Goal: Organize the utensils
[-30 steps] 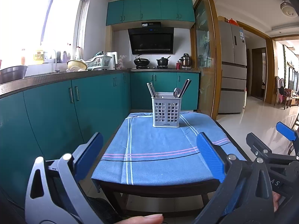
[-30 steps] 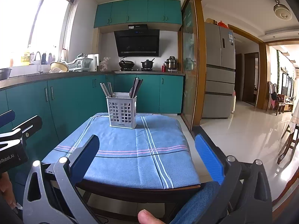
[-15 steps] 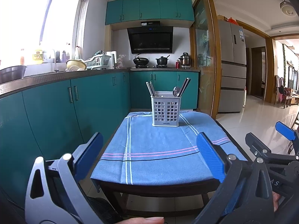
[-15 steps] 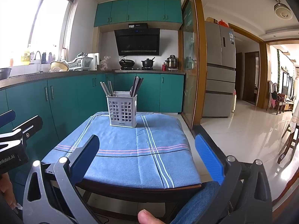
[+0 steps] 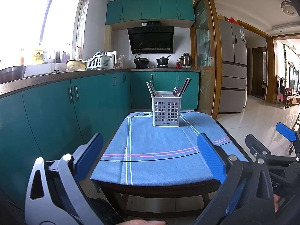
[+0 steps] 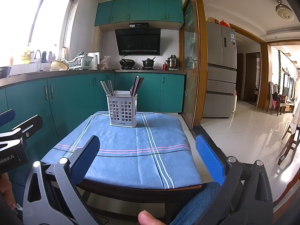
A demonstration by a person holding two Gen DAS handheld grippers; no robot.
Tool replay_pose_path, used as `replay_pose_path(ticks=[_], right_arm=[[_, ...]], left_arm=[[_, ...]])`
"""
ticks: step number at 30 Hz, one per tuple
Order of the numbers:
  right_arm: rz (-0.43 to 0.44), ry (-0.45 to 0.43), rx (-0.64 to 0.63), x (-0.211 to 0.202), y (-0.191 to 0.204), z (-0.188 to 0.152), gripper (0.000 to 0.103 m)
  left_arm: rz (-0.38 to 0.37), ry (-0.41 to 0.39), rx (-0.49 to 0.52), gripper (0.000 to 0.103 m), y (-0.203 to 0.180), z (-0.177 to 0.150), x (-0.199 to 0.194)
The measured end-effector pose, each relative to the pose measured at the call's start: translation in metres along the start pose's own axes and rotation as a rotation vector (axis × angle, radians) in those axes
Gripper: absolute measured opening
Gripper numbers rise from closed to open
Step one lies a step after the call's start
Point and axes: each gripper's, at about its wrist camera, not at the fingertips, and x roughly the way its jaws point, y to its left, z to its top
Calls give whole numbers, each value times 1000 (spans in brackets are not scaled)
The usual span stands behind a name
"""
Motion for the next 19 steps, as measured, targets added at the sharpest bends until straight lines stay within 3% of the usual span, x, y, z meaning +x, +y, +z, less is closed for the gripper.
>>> replay_pose_path(ticks=[19], right_arm=[[4,22,-3,9,-5,-5,100]], left_arm=[[8,33,-11,99,0,-4,12]])
